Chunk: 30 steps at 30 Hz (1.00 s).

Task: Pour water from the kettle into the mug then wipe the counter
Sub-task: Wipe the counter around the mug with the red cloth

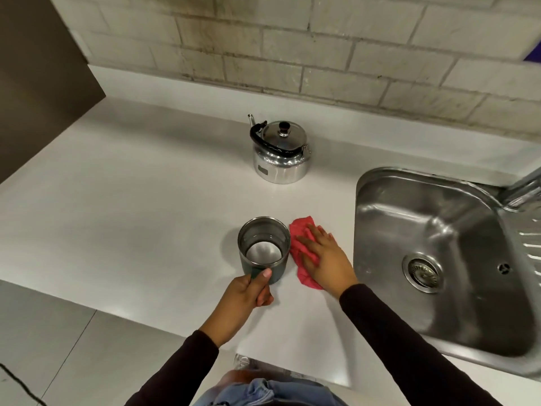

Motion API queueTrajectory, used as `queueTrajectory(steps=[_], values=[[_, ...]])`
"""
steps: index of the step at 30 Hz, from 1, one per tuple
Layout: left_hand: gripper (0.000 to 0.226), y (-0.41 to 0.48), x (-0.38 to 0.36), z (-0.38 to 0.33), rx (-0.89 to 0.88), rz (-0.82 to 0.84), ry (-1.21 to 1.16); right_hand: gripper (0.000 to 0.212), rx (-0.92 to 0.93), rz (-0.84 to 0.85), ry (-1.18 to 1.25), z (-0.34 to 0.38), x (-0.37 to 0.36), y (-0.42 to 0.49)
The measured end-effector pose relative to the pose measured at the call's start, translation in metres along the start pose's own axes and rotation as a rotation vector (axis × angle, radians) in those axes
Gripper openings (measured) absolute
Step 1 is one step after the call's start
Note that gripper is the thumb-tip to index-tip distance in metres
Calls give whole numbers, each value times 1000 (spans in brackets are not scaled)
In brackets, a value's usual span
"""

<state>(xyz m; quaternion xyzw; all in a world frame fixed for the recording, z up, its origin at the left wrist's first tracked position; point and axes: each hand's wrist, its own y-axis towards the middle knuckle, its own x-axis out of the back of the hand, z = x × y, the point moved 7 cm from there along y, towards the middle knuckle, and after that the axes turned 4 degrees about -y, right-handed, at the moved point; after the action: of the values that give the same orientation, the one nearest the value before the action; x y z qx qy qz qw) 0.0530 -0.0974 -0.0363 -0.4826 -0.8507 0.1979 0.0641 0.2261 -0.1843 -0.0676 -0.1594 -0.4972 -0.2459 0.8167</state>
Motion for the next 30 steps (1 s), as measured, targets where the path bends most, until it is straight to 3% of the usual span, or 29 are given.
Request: queueTrajectory(steps=[6,10,14,17,19,23,26,30], values=[[52,3,14,-18,-67,-6,47,38,-129,-200,271,9,2,29],[50,-3,35,-33,-92,-47,65,41,20,-70,341,56,-16,40],[50,-11,56,-40,-111,-92,101,41,253,-7,112,98,-38,22],[48,-16,65,-40,-116,-110,75,43,331,1,39,97,-40,-3],[49,-17,69,-38,-122,-129,65,43,314,-11,20,79,-32,-14],[53,-18,71,-37,-130,-142,67,44,93,-58,-7,26,-14,-2],[55,-20,70,-37,-130,-132,63,42,-25,-109,-45,25,-12,25],[52,-19,64,-39,-122,-99,70,43,69,-72,-50,68,-26,48]])
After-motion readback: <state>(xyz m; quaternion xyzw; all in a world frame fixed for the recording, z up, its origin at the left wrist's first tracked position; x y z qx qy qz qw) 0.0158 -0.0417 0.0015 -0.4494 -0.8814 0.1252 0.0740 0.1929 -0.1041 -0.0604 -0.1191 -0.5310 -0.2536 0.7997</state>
